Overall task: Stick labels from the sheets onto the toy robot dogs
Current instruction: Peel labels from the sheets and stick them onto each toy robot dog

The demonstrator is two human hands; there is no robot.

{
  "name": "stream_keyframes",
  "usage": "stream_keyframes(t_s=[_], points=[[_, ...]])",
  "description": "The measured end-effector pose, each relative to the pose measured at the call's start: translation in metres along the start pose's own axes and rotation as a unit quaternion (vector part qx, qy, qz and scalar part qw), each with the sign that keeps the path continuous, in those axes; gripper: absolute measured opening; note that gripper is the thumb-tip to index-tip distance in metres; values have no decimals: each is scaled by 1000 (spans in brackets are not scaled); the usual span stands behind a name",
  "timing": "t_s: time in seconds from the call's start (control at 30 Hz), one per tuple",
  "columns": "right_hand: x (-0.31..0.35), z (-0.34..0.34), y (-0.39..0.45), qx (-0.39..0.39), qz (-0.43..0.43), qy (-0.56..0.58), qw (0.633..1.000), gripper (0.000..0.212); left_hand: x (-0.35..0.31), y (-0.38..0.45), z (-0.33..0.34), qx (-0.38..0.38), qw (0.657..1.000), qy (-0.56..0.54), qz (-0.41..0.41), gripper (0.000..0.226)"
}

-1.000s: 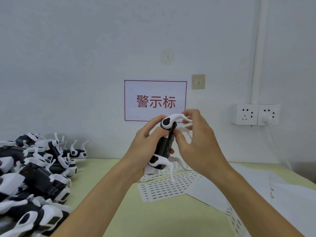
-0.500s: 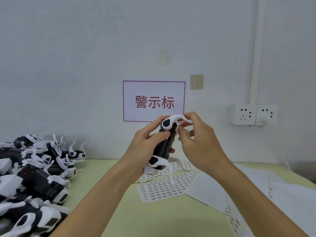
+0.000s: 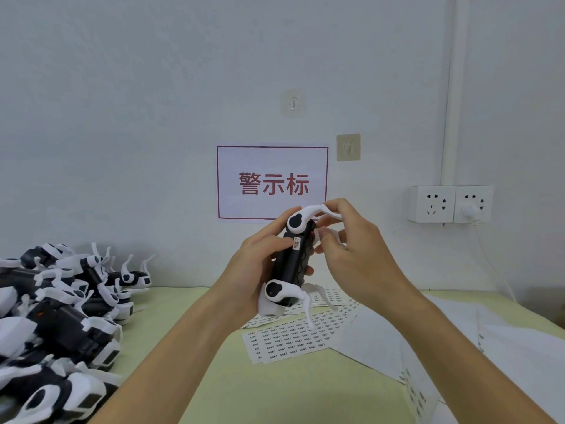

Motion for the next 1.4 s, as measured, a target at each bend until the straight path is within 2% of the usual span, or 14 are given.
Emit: stream_keyframes(t_s=[0.33,0.53,0.8,0.97,1.1,1.4], points=[[2,-1,-1,15,-4,12,1000,20,2,-1,-4,-13,999,38,15,48],[1,-1,0,23,-8,22,999,22,1,-1,-5,-6,998,55,22,62],[2,-3,0,39,-16,19,999,23,1,1,-4,-25,992,121,37,53],[4,-3,-2,48,-25,26,998,24,1,1,-2,-51,990,127,38,44],[2,-2,-2,52,-27,20,998,23,2,1,-3,-70,989,128,31,46],[1,-2,-1,51,-33,22,998,26,-1,0,-5,-24,992,124,30,53]])
Point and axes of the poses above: each hand's wrist, its own y-axis towards the middle knuckle, its own z-axis out of the palm, x = y × z, the point moved 1 cm from there along y, towards the middle knuckle, and after that the axes turned 1 degree about x, right-handed, at the moved point
